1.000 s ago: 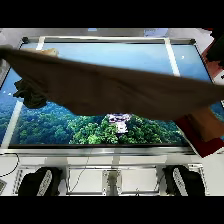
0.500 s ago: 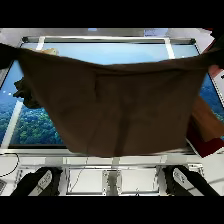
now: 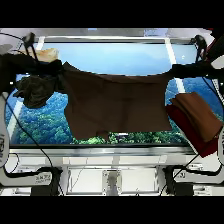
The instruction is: Fold the shirts.
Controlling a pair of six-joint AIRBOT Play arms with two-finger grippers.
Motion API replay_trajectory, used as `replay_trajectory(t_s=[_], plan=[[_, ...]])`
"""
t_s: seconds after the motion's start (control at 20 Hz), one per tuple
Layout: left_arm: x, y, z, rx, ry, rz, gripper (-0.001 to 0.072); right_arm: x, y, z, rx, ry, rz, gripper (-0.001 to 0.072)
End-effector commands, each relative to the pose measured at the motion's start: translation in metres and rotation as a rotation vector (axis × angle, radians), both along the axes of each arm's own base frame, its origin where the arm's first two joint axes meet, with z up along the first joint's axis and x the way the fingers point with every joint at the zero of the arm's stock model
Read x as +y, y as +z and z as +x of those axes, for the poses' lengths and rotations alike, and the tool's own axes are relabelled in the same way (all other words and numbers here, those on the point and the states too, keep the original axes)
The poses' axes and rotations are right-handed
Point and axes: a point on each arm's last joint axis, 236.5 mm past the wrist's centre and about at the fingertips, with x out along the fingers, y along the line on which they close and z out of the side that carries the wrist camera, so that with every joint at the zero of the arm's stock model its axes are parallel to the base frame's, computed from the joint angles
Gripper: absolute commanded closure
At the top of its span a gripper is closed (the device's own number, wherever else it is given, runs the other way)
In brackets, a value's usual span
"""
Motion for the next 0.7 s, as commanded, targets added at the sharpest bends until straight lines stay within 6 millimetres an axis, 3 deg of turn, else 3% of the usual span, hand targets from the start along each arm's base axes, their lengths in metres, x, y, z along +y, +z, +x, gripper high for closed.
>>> replay_trajectory(t_s=[0.0,0.15,0.3,0.45,0.65], plan=[[-0.002,-0.063,-0.021,0.206,-0.054,0.028,0.0696,-0.003,-0.04,0.006,0.075,0.003,-0.013,0.069],[0.003,-0.102,-0.044,0.326,-0.077,0.06,0.0696,-0.005,-0.068,0.006,0.138,0.007,-0.014,0.0689],[0.004,-0.129,-0.053,0.378,-0.065,0.057,0.0696,-0.006,-0.099,0.008,0.206,-0.012,0.009,0.069],[0.005,-0.148,-0.053,0.399,-0.05,0.056,0.0696,-0.005,-0.129,0.007,0.271,-0.015,0.024,0.069],[0.011,-0.159,-0.036,0.362,0.007,0.061,0.0696,-0.006,-0.155,0.007,0.32,-0.029,0.034,0.0689]])
